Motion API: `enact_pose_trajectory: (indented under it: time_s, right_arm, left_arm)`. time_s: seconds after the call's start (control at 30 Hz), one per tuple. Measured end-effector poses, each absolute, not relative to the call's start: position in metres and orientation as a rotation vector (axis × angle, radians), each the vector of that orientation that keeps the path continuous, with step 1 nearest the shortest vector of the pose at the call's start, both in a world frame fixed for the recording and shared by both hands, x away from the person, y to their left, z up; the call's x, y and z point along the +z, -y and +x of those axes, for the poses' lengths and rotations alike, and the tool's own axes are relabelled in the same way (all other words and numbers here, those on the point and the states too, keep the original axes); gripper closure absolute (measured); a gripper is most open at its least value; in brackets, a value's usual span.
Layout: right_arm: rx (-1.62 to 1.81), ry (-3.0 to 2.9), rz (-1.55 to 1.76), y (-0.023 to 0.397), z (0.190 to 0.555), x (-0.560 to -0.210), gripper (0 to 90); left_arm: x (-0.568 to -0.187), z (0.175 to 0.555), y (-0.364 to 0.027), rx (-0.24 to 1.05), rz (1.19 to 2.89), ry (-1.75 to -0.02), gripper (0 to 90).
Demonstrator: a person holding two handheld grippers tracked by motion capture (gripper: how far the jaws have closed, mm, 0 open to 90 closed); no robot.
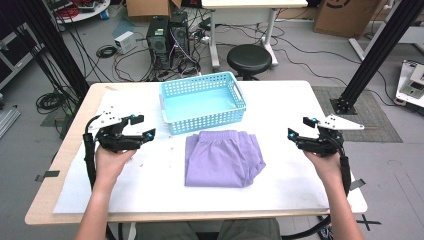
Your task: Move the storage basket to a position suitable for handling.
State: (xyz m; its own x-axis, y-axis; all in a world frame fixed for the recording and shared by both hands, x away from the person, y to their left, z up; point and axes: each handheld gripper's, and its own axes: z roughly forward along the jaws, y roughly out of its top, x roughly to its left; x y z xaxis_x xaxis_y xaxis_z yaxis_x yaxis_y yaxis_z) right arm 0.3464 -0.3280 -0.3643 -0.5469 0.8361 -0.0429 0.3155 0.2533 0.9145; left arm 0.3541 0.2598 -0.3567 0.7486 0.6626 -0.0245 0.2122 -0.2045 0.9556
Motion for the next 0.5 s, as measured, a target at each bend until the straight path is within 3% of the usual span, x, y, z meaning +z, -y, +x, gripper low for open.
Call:
enact_pose_trajectory:
  time_s: [0.5]
  right_arm:
    - [1.262, -1.971, 1.119, 0.332, 0.355, -0.373, 26.9]
  left_arm:
    - [-0.368, 0.357, -0.258, 0.448, 1.767, -0.727, 28.1]
